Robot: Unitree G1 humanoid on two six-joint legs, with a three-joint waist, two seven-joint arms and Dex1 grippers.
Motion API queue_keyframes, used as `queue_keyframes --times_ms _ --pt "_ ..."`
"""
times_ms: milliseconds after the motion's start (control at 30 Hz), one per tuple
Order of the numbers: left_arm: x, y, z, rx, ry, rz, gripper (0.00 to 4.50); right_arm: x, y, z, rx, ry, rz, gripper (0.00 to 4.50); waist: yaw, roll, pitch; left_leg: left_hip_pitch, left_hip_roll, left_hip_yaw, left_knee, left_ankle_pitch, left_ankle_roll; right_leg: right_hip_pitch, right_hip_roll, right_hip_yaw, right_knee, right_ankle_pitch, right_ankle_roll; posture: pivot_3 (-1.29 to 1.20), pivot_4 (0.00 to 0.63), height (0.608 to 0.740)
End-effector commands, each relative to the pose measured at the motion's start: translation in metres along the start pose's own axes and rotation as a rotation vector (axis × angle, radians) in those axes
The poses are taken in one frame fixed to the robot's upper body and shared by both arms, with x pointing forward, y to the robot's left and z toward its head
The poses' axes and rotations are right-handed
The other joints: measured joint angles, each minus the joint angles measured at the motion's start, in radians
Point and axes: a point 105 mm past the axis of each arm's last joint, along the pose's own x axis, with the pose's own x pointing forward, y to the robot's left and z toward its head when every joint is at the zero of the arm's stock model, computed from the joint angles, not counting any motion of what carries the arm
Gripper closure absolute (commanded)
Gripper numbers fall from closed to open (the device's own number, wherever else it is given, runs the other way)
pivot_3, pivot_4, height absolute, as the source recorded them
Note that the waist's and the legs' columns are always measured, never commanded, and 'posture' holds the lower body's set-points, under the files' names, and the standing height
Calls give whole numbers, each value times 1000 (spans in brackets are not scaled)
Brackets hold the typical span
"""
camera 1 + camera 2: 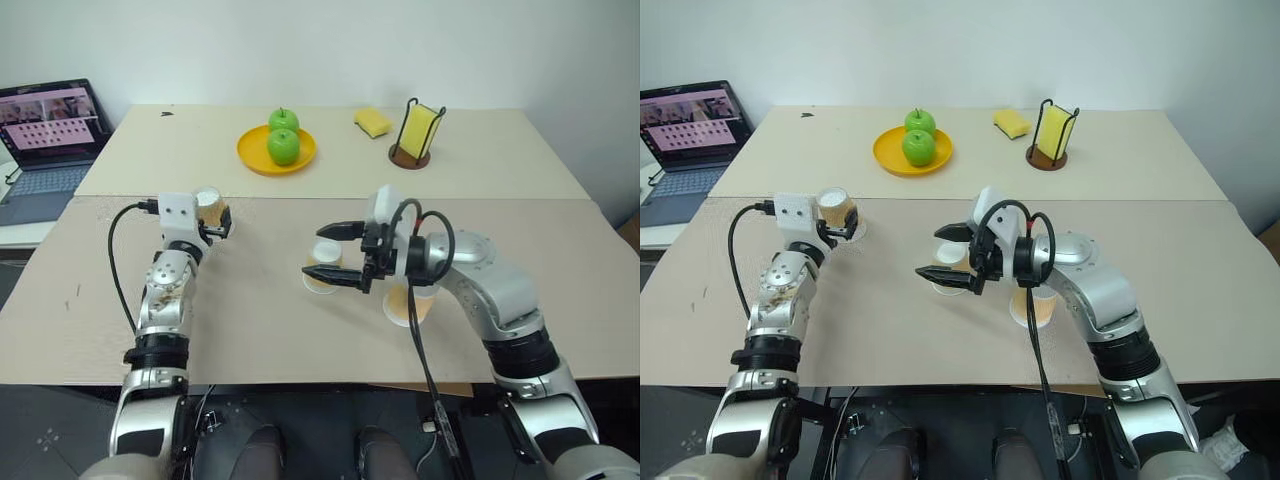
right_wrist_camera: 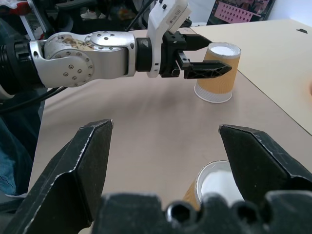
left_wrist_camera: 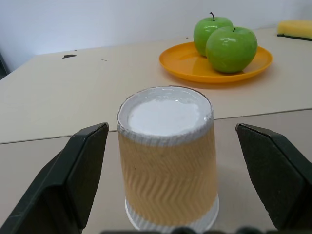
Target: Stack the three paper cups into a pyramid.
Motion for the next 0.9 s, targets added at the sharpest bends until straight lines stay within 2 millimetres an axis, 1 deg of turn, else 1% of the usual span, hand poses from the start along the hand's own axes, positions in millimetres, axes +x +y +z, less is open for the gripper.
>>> queue_keyframes --times_ms 33,233,400,500,533,567,600,667,767,833,867,900 --pt "12 8 17 -10 -46 1 45 -4 2 12 -42 -38 -8 382 1 0 0 0 0 0 0 0 0 0 0 0 0 0 0 0 150 732" --pt "21 8 9 -42 11 -24 45 -3 2 11 -40 -38 -9 382 0 0 0 0 0 0 0 0 0 0 0 0 0 0 0 0 150 732" --pt "23 8 8 -35 8 -38 45 -4 3 11 -40 -37 -13 382 -3 0 0 0 0 0 0 0 0 0 0 0 0 0 0 0 150 732" --pt "24 7 10 -15 -2 -47 786 -4 3 11 -39 -35 -14 382 -2 0 0 0 0 0 0 0 0 0 0 -1 0 0 0 0 150 732" --pt "24 6 10 -15 -3 -48 1197 -4 3 11 -39 -34 -14 382 -2 0 0 0 0 0 0 0 0 0 0 -1 0 0 0 0 150 732" --pt "24 6 10 -11 -5 -50 1467 -4 3 10 -39 -34 -14 382 -2 0 0 0 0 0 0 0 0 0 0 -1 0 0 0 0 150 732" --pt "25 6 11 -8 -9 -54 1857 -4 3 10 -39 -33 -14 382 -2 0 0 0 0 0 0 0 0 0 0 -1 0 0 0 0 150 732" --pt "25 5 11 -1 -10 -58 2384 -4 3 10 -38 -32 -13 382 -2 0 0 0 0 0 0 0 0 0 0 -1 0 0 0 0 150 732" --pt "25 6 13 7 -14 -65 2384 -3 4 9 -37 -30 -12 382 -3 0 0 0 0 0 0 0 0 0 0 -1 1 0 0 0 150 732" --pt "25 3 20 -2 -43 -99 2384 -3 3 8 -37 -27 -13 382 -3 0 0 0 0 0 0 0 0 0 0 -1 1 0 0 0 150 732" --pt "22 -4 29 -34 -78 -184 2384 -3 3 8 -37 -25 -16 382 -3 0 0 0 0 0 0 0 0 0 0 -1 1 0 0 0 150 732" --pt "15 -15 37 -63 -109 -309 2384 -3 2 8 -37 -24 -20 382 -3 0 0 0 0 0 0 0 0 0 0 -1 1 0 0 0 150 732"
